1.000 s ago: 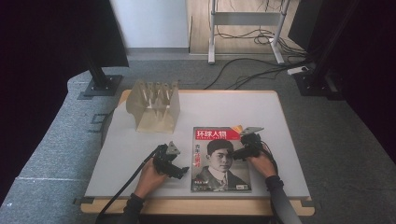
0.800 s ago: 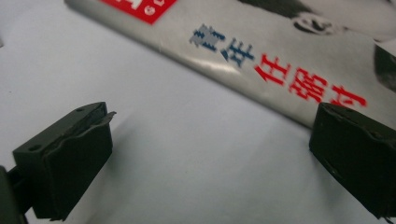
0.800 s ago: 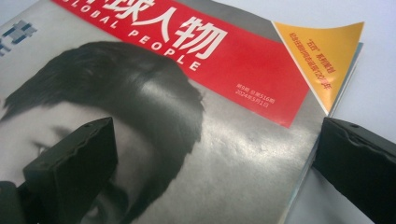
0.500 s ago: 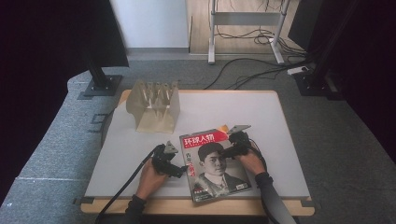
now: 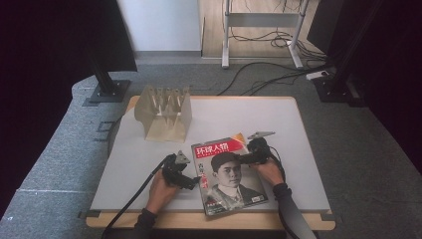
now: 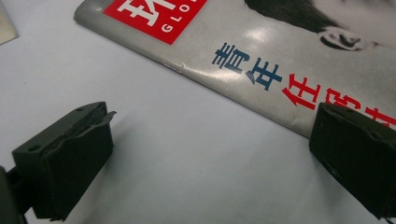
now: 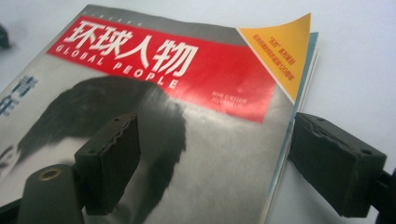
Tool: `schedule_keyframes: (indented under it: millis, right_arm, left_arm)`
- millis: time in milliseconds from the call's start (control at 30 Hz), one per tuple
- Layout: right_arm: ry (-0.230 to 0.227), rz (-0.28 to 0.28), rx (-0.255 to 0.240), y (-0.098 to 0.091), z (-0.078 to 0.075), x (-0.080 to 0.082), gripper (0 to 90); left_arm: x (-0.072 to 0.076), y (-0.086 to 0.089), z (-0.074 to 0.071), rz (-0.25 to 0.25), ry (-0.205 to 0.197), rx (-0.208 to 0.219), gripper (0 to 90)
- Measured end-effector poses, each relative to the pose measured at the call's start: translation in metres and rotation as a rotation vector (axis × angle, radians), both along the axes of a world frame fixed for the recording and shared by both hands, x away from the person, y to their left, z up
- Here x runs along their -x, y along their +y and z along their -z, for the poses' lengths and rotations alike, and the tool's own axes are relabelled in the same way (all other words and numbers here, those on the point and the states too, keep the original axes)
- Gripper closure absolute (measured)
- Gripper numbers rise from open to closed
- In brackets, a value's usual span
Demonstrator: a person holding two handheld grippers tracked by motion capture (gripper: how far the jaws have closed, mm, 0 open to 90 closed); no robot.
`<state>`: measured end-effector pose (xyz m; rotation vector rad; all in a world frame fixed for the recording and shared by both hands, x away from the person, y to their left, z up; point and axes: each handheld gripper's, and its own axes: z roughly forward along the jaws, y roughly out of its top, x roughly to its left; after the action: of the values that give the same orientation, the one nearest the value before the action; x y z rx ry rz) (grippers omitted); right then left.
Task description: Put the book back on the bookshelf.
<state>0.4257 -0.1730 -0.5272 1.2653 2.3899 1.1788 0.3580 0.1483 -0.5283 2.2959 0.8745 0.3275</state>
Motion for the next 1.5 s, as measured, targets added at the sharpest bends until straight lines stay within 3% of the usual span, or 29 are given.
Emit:
schedule_keyframes:
  millis: [167, 300, 467, 567, 667, 833, 1033, 1067, 1133, 1167, 1233, 1500]
  right_arm:
    - [0.017, 0.051, -0.010, 0.001, -0.001, -0.001, 21.2]
    - [0.042, 0.078, -0.058, -0.004, -0.002, 0.004, 25.8]
    - [0.065, 0.076, -0.063, -0.008, -0.003, 0.011, 29.0]
    - [0.086, 0.045, -0.080, -0.008, -0.005, 0.015, 33.1]
    - [0.089, 0.040, -0.053, -0.006, -0.006, 0.013, 35.0]
    - [0.098, 0.033, -0.051, -0.005, -0.007, -0.001, 40.4]
    - [0.078, 0.010, -0.004, 0.008, -0.014, -0.017, 51.0]
    - [0.065, -0.005, 0.032, 0.011, -0.019, -0.018, 61.4]
    - [0.059, -0.009, 0.053, 0.013, -0.021, -0.017, 66.6]
    - [0.054, -0.015, 0.092, 0.014, -0.025, -0.016, 77.2]
    - [0.060, -0.028, 0.100, 0.014, -0.028, -0.015, 82.5]
    - [0.034, -0.075, 0.096, 0.018, -0.049, -0.007, 85.4]
  left_arm:
    - [0.000, 0.000, 0.000, -0.005, 0.001, 0.003, 0.0]
    - [0.000, 0.000, 0.000, -0.006, 0.002, 0.003, 0.0]
    - [0.000, 0.000, 0.000, -0.007, 0.002, 0.004, 0.0]
    - [0.000, 0.000, 0.000, -0.005, 0.003, 0.001, 0.0]
    - [0.000, 0.000, 0.000, -0.007, 0.003, 0.004, 0.0]
    - [0.000, 0.000, 0.000, -0.005, 0.003, 0.001, 0.0]
    - [0.000, 0.000, 0.000, -0.004, 0.002, 0.001, 0.0]
    - [0.000, 0.000, 0.000, -0.004, 0.002, 0.001, 0.0]
    - [0.000, 0.000, 0.000, -0.005, 0.001, 0.001, 0.0]
    - [0.000, 0.000, 0.000, -0.004, 0.002, 0.001, 0.0]
    - [0.000, 0.000, 0.000, -0.005, 0.002, 0.001, 0.0]
    - [0.000, 0.000, 0.000, -0.007, 0.005, 0.006, 0.0]
